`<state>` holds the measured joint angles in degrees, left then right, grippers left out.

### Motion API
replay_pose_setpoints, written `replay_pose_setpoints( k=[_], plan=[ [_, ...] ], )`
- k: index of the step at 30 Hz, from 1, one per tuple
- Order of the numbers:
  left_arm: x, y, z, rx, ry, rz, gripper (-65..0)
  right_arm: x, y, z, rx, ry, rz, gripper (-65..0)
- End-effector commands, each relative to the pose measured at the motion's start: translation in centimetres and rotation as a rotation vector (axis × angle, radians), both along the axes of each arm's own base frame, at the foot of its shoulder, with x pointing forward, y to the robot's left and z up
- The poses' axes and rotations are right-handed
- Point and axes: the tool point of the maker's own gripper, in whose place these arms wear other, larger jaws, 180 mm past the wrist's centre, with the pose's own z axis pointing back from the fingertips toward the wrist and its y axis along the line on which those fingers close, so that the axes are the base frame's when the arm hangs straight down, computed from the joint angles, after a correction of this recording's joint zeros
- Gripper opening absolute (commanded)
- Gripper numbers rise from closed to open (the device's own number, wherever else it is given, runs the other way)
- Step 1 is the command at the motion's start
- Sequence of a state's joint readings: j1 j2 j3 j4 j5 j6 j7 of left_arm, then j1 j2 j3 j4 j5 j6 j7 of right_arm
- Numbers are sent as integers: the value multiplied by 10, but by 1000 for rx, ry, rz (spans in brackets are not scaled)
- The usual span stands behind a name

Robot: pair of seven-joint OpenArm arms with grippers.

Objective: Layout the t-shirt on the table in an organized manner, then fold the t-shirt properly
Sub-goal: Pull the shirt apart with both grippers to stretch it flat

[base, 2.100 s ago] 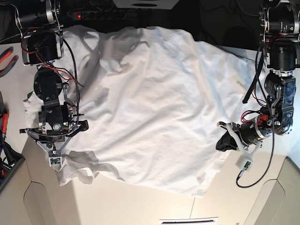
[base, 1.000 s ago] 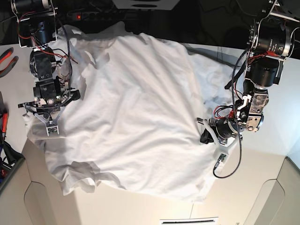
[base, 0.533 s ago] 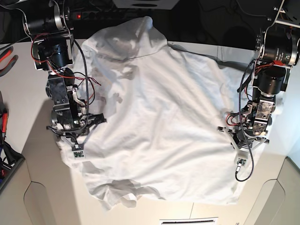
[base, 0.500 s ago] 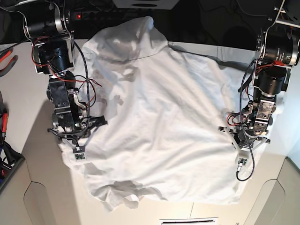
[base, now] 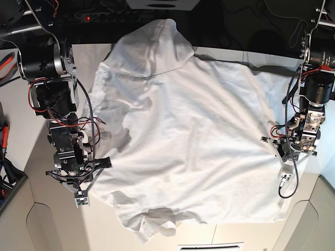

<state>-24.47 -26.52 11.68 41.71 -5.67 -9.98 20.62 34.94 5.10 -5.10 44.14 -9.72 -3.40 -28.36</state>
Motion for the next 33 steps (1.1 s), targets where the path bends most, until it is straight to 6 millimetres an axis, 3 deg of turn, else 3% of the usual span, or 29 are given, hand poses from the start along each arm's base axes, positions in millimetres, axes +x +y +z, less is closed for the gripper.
replay_pose_setpoints(
  k=[1, 7, 11, 14, 17, 21, 25, 29, 33],
  plan=[
    [18, 2, 25, -4, -65, -17, -650, 17, -11, 28, -19, -78, -33, -650],
    [38, -4, 75, -25, -141, -67, -650, 6, 4, 57, 43, -138, -39, -650],
    [41, -2, 94, 0, -136, -67, -473, -23, 42, 68, 168, -158, 69, -650],
    [39, 13, 101, 32, -144, -46, -460, -55, 75, 62, 268, -128, 156, -650],
    [32, 35, 104, 67, -140, -13, -461, -86, 91, 36, 322, -64, 188, -650],
    [16, 61, 103, 86, -124, 31, -471, -116, 88, -10, 323, 25, 176, -650],
    [-3, 74, 89, 103, -80, 44, -472, -129, 71, -47, 266, 98, 135, -650],
    [-18, 72, 72, 89, -42, 45, -472, -127, 46, -60, 178, 117, 38, -650],
    [-24, 69, 64, 64, -33, 49, -472, -116, 37, -53, 149, 91, -2, -650]
  ],
)
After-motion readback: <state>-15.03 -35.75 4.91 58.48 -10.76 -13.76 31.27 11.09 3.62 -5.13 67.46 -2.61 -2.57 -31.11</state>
